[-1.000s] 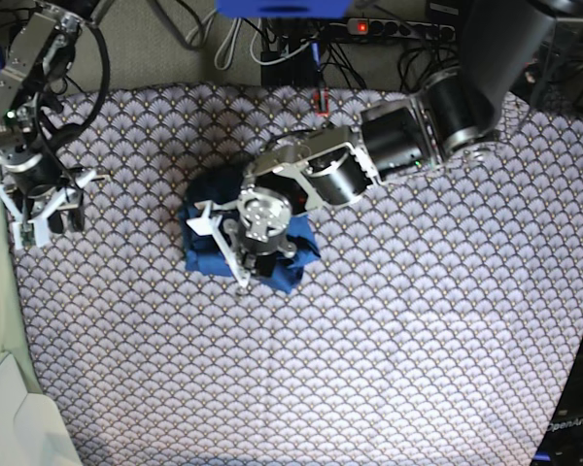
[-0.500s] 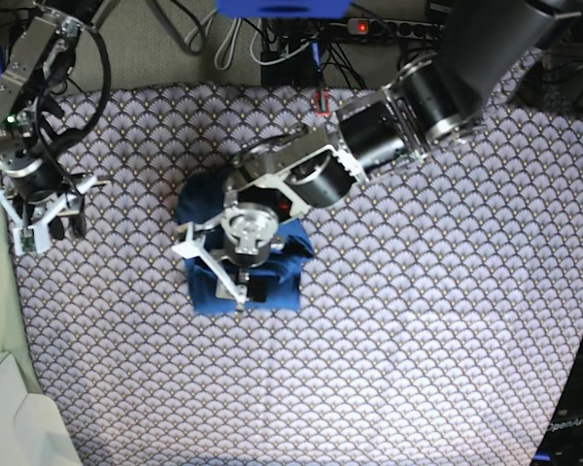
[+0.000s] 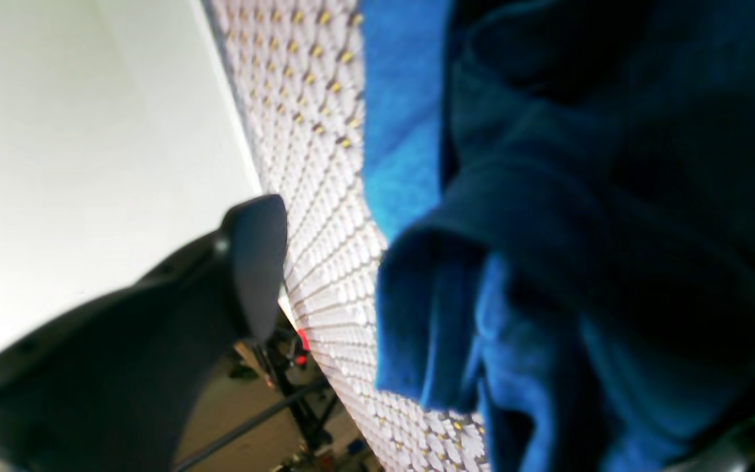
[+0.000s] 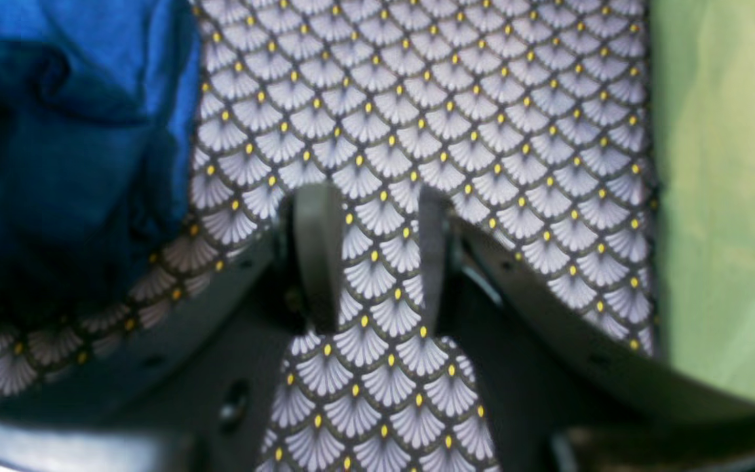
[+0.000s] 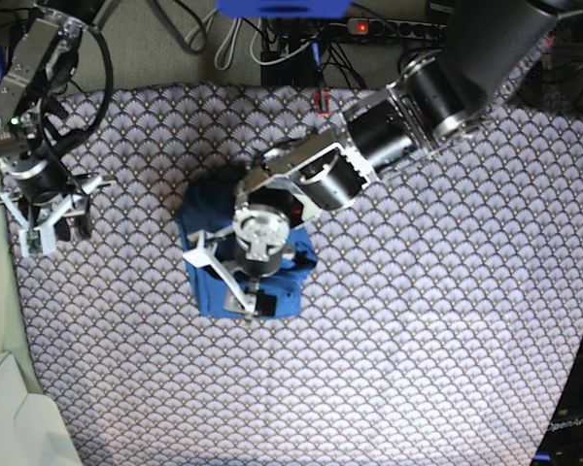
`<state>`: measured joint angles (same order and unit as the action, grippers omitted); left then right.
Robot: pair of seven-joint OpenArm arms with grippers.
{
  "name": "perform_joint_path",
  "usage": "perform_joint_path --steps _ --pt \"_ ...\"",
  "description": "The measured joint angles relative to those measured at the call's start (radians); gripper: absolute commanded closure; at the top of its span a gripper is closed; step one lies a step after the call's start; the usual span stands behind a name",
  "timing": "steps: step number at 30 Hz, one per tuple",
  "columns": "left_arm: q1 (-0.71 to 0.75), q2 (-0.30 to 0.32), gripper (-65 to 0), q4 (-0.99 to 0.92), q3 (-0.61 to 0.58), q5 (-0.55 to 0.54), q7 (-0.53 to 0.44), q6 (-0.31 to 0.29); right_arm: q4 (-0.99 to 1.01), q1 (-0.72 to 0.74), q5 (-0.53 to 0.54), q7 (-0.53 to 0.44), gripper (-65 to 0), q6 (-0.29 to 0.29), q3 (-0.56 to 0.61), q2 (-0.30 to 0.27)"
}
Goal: Fold the T-shirt properly
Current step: 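Press the left gripper down on the bundle to flatten the fold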
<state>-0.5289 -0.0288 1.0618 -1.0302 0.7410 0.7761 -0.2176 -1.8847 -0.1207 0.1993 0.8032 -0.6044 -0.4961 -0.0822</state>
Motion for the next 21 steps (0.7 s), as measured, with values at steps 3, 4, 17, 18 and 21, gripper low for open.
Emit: perform_joint_path --steps 3,4,17,18,21 --pt "0.002 -0.001 -43.3 0.066 0.036 -0.004 0.000 -0.013 0.000 0.003 0.000 -0.002 -21.0 0.000 0.001 0.000" --pt "0.001 -0.002 -43.3 0.083 0.047 0.000 0.000 -0.011 0.000 0.003 0.000 -0.002 -21.0 0.000 0.001 0.000" --pt "0.000 -0.002 -43.4 0.096 0.068 -0.001 0.005 -0.012 0.001 0.001 0.000 -0.002 -21.0 0.000 0.001 0.000" --pt "0.000 -0.002 -43.4 0.096 0.068 -0.001 0.005 -0.012 0.001 0.000 0.000 -0.002 -21.0 0.000 0.001 0.000" --pt "0.000 -0.002 -43.4 0.096 0.068 -0.001 0.007 -0.012 0.001 -0.003 0.000 -0.002 -21.0 0.000 0.001 0.000"
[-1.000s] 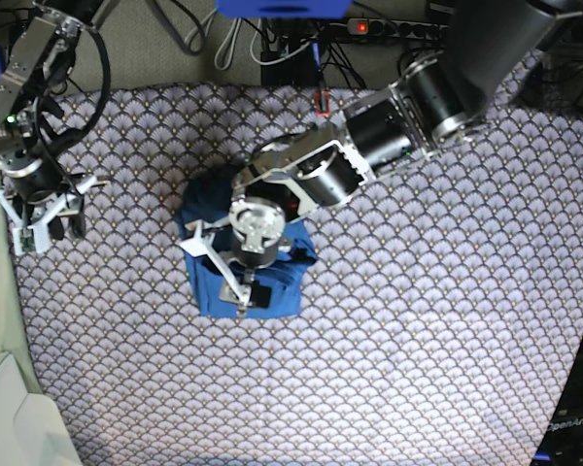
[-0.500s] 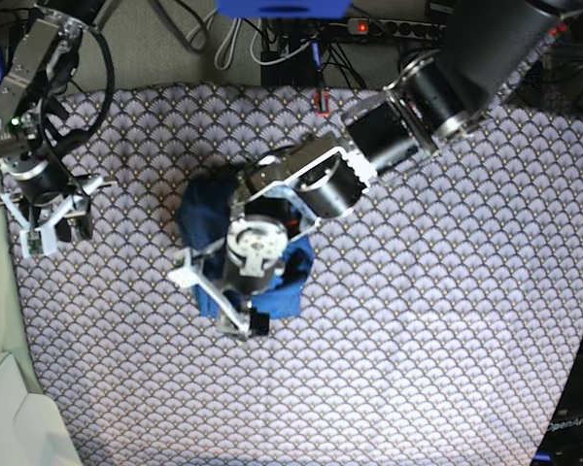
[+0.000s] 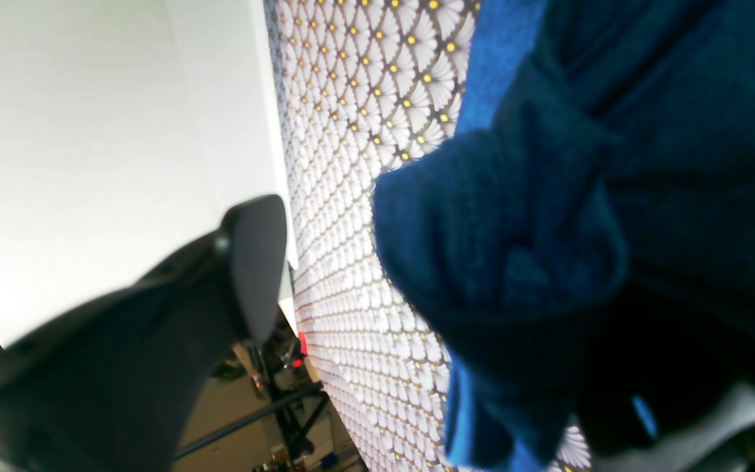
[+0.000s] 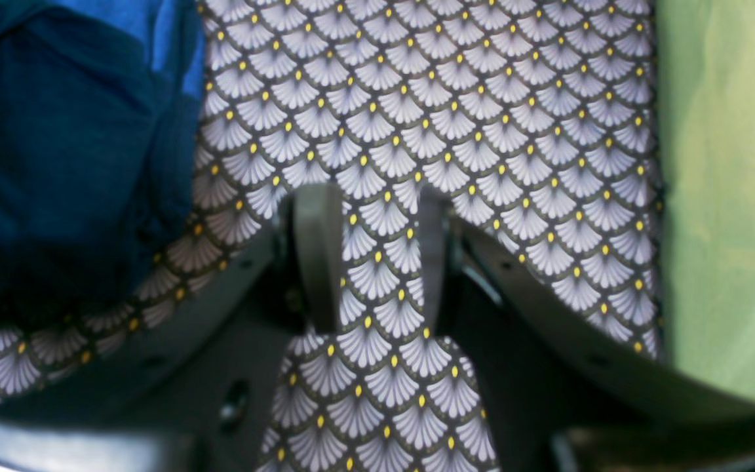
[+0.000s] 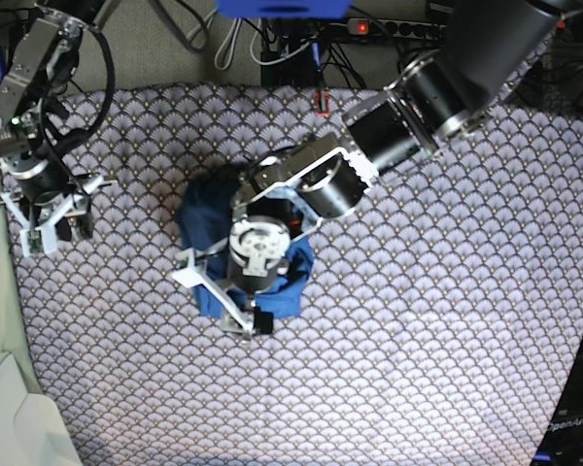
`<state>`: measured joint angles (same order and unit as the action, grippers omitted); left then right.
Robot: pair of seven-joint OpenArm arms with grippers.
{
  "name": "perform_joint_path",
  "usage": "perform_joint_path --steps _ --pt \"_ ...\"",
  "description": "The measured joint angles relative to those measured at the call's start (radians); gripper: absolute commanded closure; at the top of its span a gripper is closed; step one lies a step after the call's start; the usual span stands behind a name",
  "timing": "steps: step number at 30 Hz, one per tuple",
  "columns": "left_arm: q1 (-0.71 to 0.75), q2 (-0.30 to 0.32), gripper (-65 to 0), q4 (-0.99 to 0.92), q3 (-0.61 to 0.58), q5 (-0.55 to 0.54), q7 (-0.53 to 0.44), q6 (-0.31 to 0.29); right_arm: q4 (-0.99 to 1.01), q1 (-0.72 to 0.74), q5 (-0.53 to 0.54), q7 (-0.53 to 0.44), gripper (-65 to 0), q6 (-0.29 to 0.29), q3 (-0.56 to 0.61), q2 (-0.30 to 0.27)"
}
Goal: Fold the T-shirt properly
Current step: 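Press the left gripper down on the bundle to flatten the fold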
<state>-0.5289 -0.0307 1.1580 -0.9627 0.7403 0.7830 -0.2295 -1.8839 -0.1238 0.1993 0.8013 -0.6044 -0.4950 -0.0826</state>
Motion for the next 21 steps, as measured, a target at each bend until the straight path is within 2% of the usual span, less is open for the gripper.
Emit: perform_joint_path --steps 7,13,15,18,21 --pt "0.000 0.000 -43.4 0.000 0.005 0.000 0.001 0.000 0.000 -0.002 0.000 0.000 -21.0 0.000 0.000 0.000" --pt "0.011 -0.044 -43.4 -0.002 0.169 -0.004 0.004 0.000 0.000 -0.003 0.000 0.000 -21.0 0.000 0.000 0.000" --pt "0.011 -0.044 -43.4 -0.002 0.183 0.000 -0.001 -0.004 0.000 -0.005 0.000 0.000 -21.0 0.000 0.000 0.000" --pt "0.014 -0.042 -43.4 -0.003 0.190 -0.082 0.002 -0.090 0.000 -0.005 0.000 -0.001 -21.0 0.000 0.000 0.000" --pt "0.019 -0.042 -43.4 -0.002 0.189 -0.174 0.021 -0.120 0.000 -0.005 0.000 0.000 -21.0 0.000 0.000 0.000"
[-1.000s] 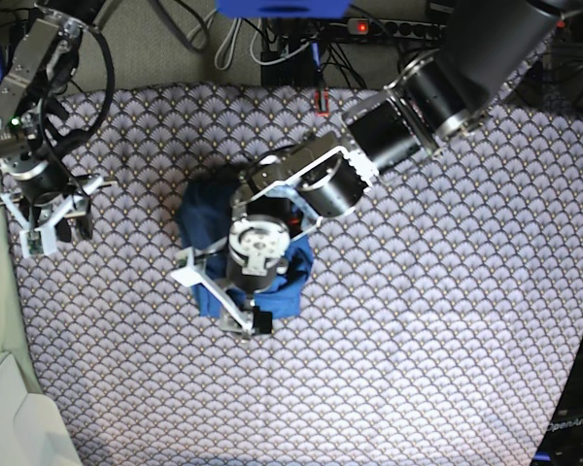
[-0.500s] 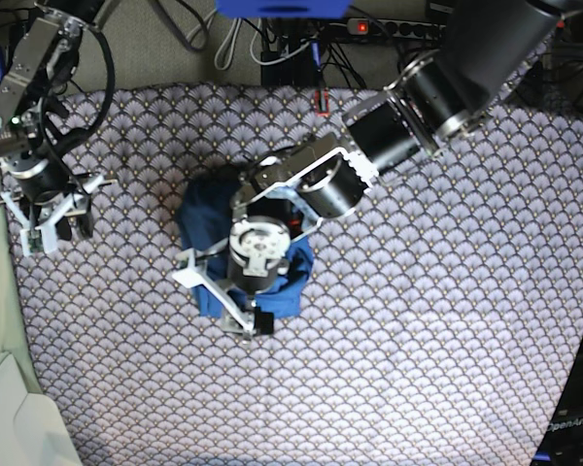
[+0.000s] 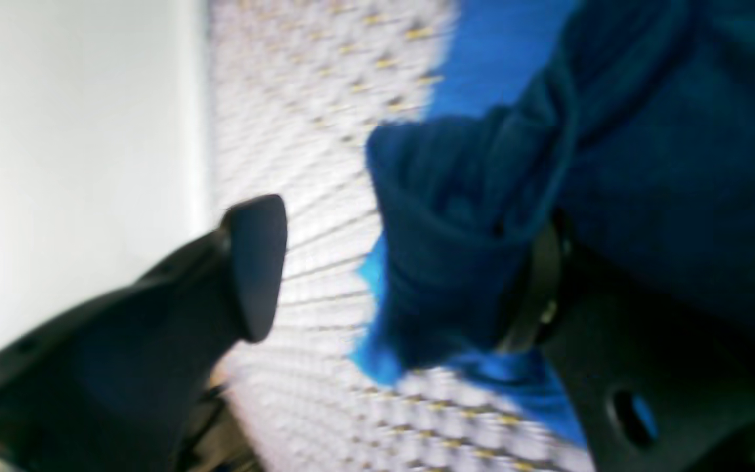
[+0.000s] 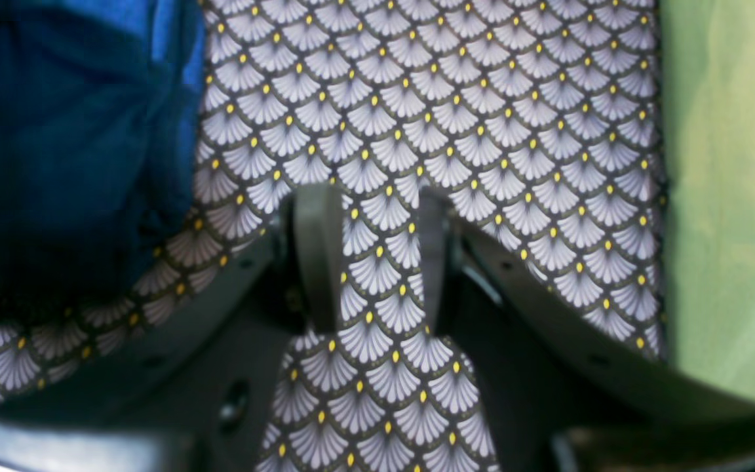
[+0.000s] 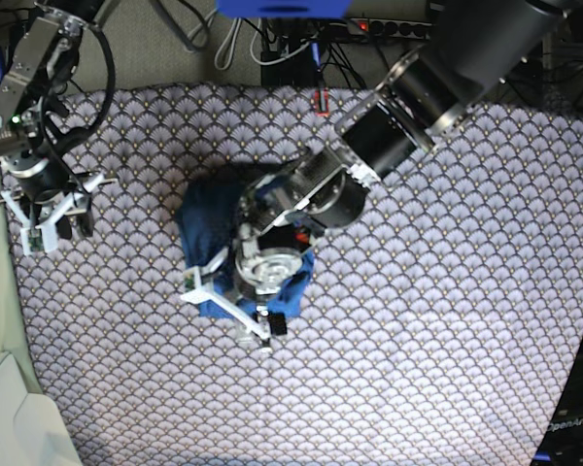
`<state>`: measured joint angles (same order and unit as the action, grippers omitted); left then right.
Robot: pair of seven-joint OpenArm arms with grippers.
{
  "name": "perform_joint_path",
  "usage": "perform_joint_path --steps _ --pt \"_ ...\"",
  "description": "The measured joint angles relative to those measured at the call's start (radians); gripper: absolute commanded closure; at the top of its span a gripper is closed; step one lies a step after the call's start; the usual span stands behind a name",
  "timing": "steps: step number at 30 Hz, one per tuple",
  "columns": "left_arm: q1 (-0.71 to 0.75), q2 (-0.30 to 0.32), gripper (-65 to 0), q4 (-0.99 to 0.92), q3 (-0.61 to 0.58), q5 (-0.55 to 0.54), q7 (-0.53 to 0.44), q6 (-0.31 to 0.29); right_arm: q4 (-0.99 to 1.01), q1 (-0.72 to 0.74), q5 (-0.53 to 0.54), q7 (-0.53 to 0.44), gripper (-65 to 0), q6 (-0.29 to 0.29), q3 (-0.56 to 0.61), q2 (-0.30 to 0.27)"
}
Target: Fold the T-shirt properly
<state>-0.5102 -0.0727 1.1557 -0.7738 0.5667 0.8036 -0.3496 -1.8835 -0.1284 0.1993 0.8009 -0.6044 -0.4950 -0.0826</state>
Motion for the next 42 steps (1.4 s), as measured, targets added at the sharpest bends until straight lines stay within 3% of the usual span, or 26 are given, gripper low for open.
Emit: perform_joint_path --steps 5,22,27,33,36,38,40,42 --pt "-0.003 0.000 -43.4 0.000 0.000 -0.072 0.026 -0.003 0.000 0.000 0.000 0.000 -21.0 0.000 0.000 0.000" --pt "-0.053 0.005 -43.4 0.008 0.006 -0.074 0.026 0.005 0.000 0.000 0.000 0.000 -21.0 0.000 0.000 0.016" --pt "-0.049 -0.020 -43.4 0.029 0.171 -0.072 0.024 0.002 0.000 -0.001 0.000 0.001 -21.0 0.000 0.000 0.016" --pt "-0.038 -0.040 -43.4 0.217 0.372 -0.068 0.030 0.007 0.000 0.000 0.000 0.001 -21.0 0.000 0.000 0.013" --pt "-0.013 -0.036 -42.8 0.288 0.478 -0.071 0.090 -0.004 -0.002 0.000 0.000 0.001 -21.0 0.000 0.000 0.008" --pt "0.000 -0.011 -37.4 0.328 0.553 -0.076 0.191 -0.010 -0.002 -0.002 0.000 0.004 -19.7 0.000 -0.002 0.009" --pt "0.008 0.044 -25.6 0.378 0.619 -0.075 0.293 -0.002 -0.002 -0.018 -0.001 0.000 -15.4 0.000 -0.003 -0.002" --pt "0.042 0.119 -9.1 0.435 0.686 -0.073 0.344 0.002 -0.002 -0.053 0.004 0.001 -9.8 -0.001 0.000 -0.033"
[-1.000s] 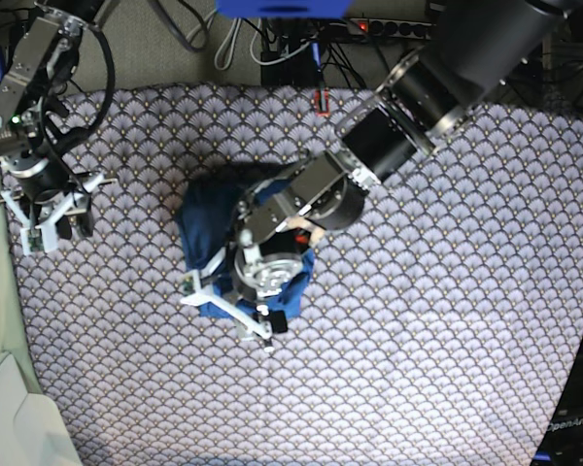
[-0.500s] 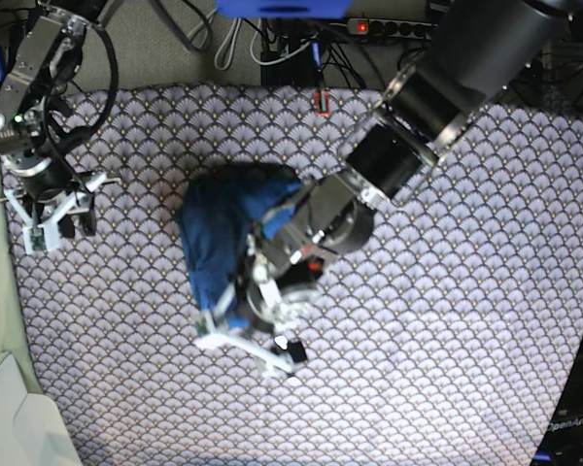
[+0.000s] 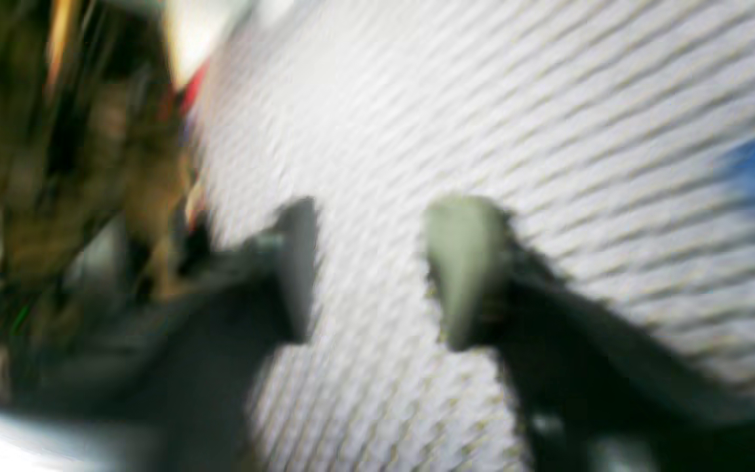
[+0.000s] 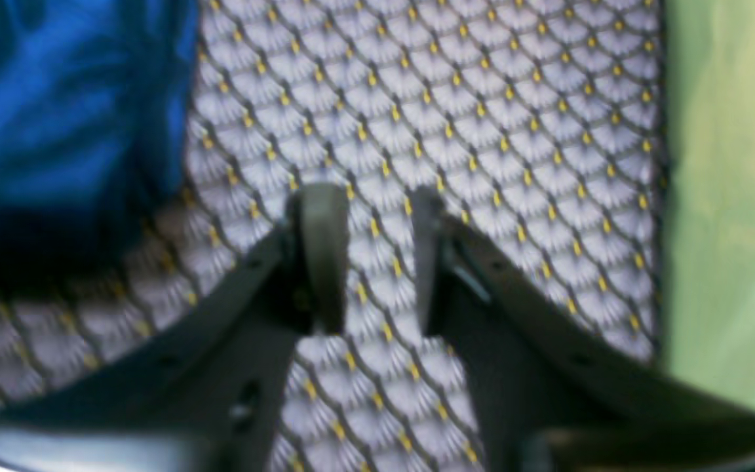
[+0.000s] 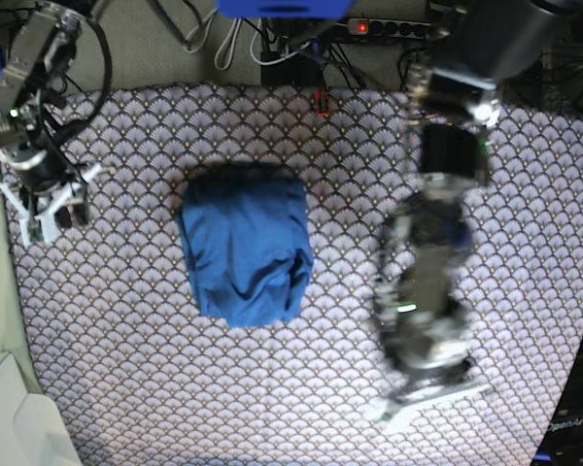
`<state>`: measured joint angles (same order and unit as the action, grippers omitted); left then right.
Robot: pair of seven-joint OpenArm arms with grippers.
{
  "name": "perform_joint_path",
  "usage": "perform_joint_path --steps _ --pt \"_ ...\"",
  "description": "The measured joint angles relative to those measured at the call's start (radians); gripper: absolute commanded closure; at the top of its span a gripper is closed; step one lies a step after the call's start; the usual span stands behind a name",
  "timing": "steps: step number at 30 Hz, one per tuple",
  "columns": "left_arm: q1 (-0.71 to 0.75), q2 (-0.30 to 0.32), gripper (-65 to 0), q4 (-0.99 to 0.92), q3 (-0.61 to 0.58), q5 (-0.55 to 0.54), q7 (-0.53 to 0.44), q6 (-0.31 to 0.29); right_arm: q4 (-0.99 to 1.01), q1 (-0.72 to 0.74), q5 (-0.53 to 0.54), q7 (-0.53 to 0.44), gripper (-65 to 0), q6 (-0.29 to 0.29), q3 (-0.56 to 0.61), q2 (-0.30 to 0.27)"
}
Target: Fold the T-shirt properly
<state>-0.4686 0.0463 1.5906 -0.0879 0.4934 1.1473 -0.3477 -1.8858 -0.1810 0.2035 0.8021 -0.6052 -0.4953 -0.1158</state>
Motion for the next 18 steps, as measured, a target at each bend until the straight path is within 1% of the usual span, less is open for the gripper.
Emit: perform_joint_path --steps 1,2,3,4,5,6,7,9,10,12,14,16,17,18 --pt "0.027 0.034 -1.7 0.027 0.035 -0.001 0.037 0.004 0.000 -0.009 -0.008 0.000 -7.8 0.000 -0.006 -0.003" --pt "0.068 0.060 0.0 0.057 0.069 0.013 0.066 -0.004 0.000 -0.019 -0.011 0.003 -6.0 0.000 -0.012 -0.003" --pt "0.118 0.086 -0.5 0.082 0.108 0.017 0.084 0.005 0.000 -0.025 -0.011 0.008 -4.5 0.000 -0.009 -0.003" --pt "0.163 0.106 -2.4 0.112 0.145 -0.001 0.094 -0.004 0.000 -0.031 -0.008 0.002 -3.2 0.000 -0.006 -0.006" --pt "0.224 0.122 -1.4 0.154 0.175 -0.013 0.095 -0.008 0.000 -0.040 0.004 -0.004 -1.6 0.000 -0.005 -0.011" --pt "0.271 0.137 0.0 0.187 0.203 0.000 0.098 0.000 -0.001 -0.046 0.004 0.000 0.0 -0.001 -0.005 -0.021" --pt "0.329 0.153 -0.1 0.232 0.232 -0.008 0.089 -0.003 -0.014 -0.061 0.003 -0.001 0.0 -0.001 -0.016 -0.027" --pt "0.441 0.187 -0.4 0.292 0.274 0.000 0.082 -0.001 -0.057 -0.092 -0.009 -0.001 0.0 0.000 -0.060 -0.020" --pt "0.494 0.192 -0.4 0.312 0.291 0.004 0.092 0.006 -0.074 -0.105 -0.012 0.000 0.0 0.000 -0.079 -0.016" --pt "0.605 0.189 -0.4 0.357 0.309 -0.009 0.091 -0.001 -0.096 -0.128 -0.005 -0.005 0.0 0.000 -0.108 0.006" --pt "0.693 0.179 -0.4 0.371 0.323 -0.016 0.063 -0.007 -0.096 -0.145 0.003 -0.002 0.0 -0.001 -0.129 0.040" --pt "0.776 0.145 -0.4 0.382 0.361 -0.006 -0.002 -0.003 -0.091 -0.172 0.006 -0.006 0.0 -0.004 -0.162 0.062" --pt "0.814 0.120 -0.4 0.383 0.377 -0.004 -0.020 -0.004 -0.090 -0.187 -0.006 -0.003 0.0 0.000 -0.177 0.070" --pt "0.862 0.091 -0.4 0.381 0.396 -0.003 -0.062 -0.005 -0.089 -0.209 -0.006 -0.002 0.0 -0.001 -0.192 0.079"
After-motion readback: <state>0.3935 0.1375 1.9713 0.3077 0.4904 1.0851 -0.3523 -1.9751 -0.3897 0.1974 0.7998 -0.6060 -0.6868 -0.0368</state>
